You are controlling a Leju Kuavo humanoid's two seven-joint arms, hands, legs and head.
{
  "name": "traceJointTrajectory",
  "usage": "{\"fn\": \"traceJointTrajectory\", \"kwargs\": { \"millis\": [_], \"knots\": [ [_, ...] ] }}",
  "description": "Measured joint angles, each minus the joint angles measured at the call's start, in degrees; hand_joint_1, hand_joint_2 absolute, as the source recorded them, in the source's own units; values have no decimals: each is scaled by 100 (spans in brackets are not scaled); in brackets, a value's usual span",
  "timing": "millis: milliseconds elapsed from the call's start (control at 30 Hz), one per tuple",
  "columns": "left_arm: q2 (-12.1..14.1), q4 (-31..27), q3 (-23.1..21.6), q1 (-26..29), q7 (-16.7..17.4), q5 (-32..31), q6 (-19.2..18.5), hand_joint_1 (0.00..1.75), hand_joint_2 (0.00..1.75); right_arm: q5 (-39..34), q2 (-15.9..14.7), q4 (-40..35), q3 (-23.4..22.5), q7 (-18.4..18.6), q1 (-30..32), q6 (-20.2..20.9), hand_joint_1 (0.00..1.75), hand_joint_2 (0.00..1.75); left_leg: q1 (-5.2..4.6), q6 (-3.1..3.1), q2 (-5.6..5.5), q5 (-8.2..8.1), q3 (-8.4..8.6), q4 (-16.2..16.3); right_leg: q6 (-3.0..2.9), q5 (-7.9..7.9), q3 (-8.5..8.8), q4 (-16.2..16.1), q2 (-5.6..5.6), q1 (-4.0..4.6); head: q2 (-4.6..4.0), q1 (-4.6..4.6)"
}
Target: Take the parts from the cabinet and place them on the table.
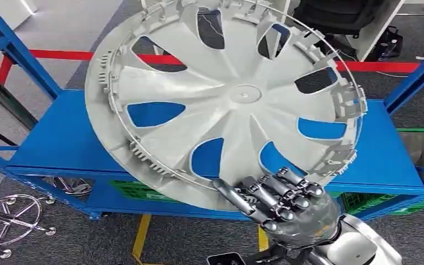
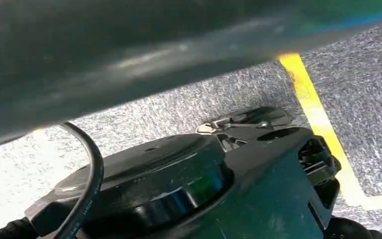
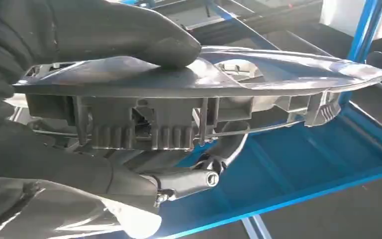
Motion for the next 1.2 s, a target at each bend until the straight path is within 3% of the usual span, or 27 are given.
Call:
{"fn": "traceJointTrajectory", "kwargs": {
  "millis": [133, 167, 200, 233, 333, 367, 400, 433, 500, 533, 567, 667, 700, 733, 767, 833, 867, 900, 933, 967, 1033, 1067, 1167, 1200],
  "knots": [
    [7, 0, 0, -3, 79, 26, 24, 0, 0, 0, 24, -4, 0, 33, 7, 0, 175, 175, -5, 58, 1, -9, -7, 6, 35, 11, 5, -16, 3, -2, 0, -4],
    [7, 0, 0, -8, 87, 35, 33, 0, 0, 0, 35, -13, 0, 35, 7, 0, 175, 175, -3, 94, 2, 16, 5, -48, 67, 30, 26, -65, 6, 7, 0, -7],
    [-9, 0, 0, -12, 92, 44, 35, 0, 0, 0, 39, -31, 0, 35, 14, 0, 175, 175, 79, 140, 12, 95, 79, -205, 80, -7, 22, -61, 0, 22, 0, -2],
    [-11, 0, 0, -14, 92, 50, 35, 0, 0, -2, 39, -31, -2, 44, 12, 0, 175, 175, 71, 162, 36, 116, 134, -271, 78, -108, -39, 64, -52, 35, 0, 15],
    [-18, 0, 0, -20, 98, 59, 35, 0, 0, 0, 39, -31, -2, 37, 17, 0, 175, 175, 75, 179, 48, 107, 139, -281, 118, -668, -717, 1360, -71, 14, 0, 24],
    [-15, 0, 0, -15, 101, 59, 35, 0, 0, 0, 39, -31, 0, 37, 22, 0, 175, 175, 76, 172, 56, 112, 140, -264, 136, -736, -907, 1675, -73, 13, 0, 24],
    [-15, 0, 0, -13, 101, 61, 33, 0, 0, 0, 39, -28, -2, 37, 23, 0, 175, 175, 82, 169, 57, 103, 142, -252, 152, -646, -961, 1708, -78, 7, 0, 28],
    [-20, 2, 0, -15, 101, 59, 33, 0, 0, 0, 39, -28, 0, 37, 22, 0, 175, 175, 95, 148, 50, 82, 145, -225, 173, -425, -876, 1469, -81, -8, 0, 26],
    [-28, 7, 0, -17, 107, 59, 33, 0, 0, 0, 39, -28, 0, 48, 22, 0, 175, 175, 130, 69, 14, -1, 146, -125, 200, 175, -424, 460, -77, -48, 0, 28],
    [-22, 7, 0, -15, 109, 59, 35, 0, 0, 0, 39, -24, -2, 50, 24, 0, 175, 175, 127, 15, 2, -52, 119, -61, 221, 123, -292, 191, -4, -59, 0, 31],
    [-17, 7, 0, -34, 109, 59, 42, 0, 0, -2, 42, -28, 0, 59, 21, 0, 175, 175, 95, -16, -2, -71, 45, 49, 174, 138, -247, 122, 43, -45, 0, 55],
    [-13, 15, 0, -14, 122, 48, 66, 0, 0, 0, 44, -31, 0, 92, 38, -2, 175, 175, 102, -54, -4, -38, -6, 65, 104, 137, -314, 240, 31, -22, 0, 26],
    [-13, 15, 0, -14, 127, 48, 79, 0, 0, 0, 44, -28, 0, 103, 38, -2, 175, 175, 99, -83, -4, -70, -27, 73, 68, 158, -314, 225, -11, -54, 0, 21],
    [-13, 17, 0, -21, 127, 46, 92, 0, 0, 0, 44, -28, 0, 122, 36, -2, 175, 175, 96, -117, 143, -176, -46, 150, 19, 168, -321, 214, -56, -57, 0, 11],
    [-13, 18, 0, -28, 140, 44, 94, 0, 0, 0, 46, -28, 0, 131, 42, -2, 175, 175, 94, -149, 274, -410, -154, 435, -25, 173, -335, 214, -91, -50, 0, -13],
    [-13, 17, 0, -40, 173, 42, 94, 0, 0, 0, 46, -26, 0, 144, 42, -2, 175, 175, 110, -171, 345, -908, -523, 1363, -79, 197, -383, 214, -174, -27, 0, -13],
    [-15, 22, 0, -38, 186, 42, 92, 0, 0, 0, 46, -26, 0, 146, 41, -2, 175, 175, 110, -171, 345, -1052, -657, 1728, -102, 217, -414, 215, -208, -18, 0, -11],
    [-15, 28, 0, -34, 197, 42, 87, 0, 0, 0, 46, -24, 0, 151, 42, -2, 175, 175, 110, -167, 345, -1049, -667, 1843, -115, 240, -443, 215, -234, -13, 0, -13],
    [-15, 31, 0, -32, 203, 42, 87, 0, 0, 0, 46, -24, 0, 149, 43, -2, 175, 175, 110, -151, 345, -922, -542, 1683, -112, 264, -468, 215, -249, -5, 0, -11],
    [-15, 33, 0, -33, 203, 42, 85, 0, 0, 0, 46, -24, 0, 149, 44, -2, 175, 175, 109, -127, 346, -719, -313, 1299, -110, 288, -489, 215, -257, 0, 0, -13],
    [-13, 33, 0, -49, 205, 42, 85, 0, 0, 0, 48, -24, 0, 149, 40, -2, 175, 175, 91, -40, 364, -311, 346, 171, -77, 344, -518, 215, -267, 6, 0, -13],
    [-13, 33, 0, -67, 205, 42, 85, 0, 0, 0, 48, -24, 0, 149, 43, -2, 175, 175, 60, -35, 379, -397, 417, -11, -41, 373, -538, 217, -277, 30, 0, -11],
    [-15, 35, 0, -58, 306, 37, 83, 0, 0, 0, 48, -24, 0, 164, 38, -2, 175, 175, 27, -10, 362, -306, 334, 1, 75, 493, -553, 167, -300, 1, 0, -7],
    [-15, 35, 0, -43, 354, 15, 65, 0, 0, 0, 48, -24, 0, 175, 39, -2, 175, 175, 35, 28, 362, -236, 317, -49, 129, 540, -550, 145, -297, 11, 0, -7]
  ]
}}
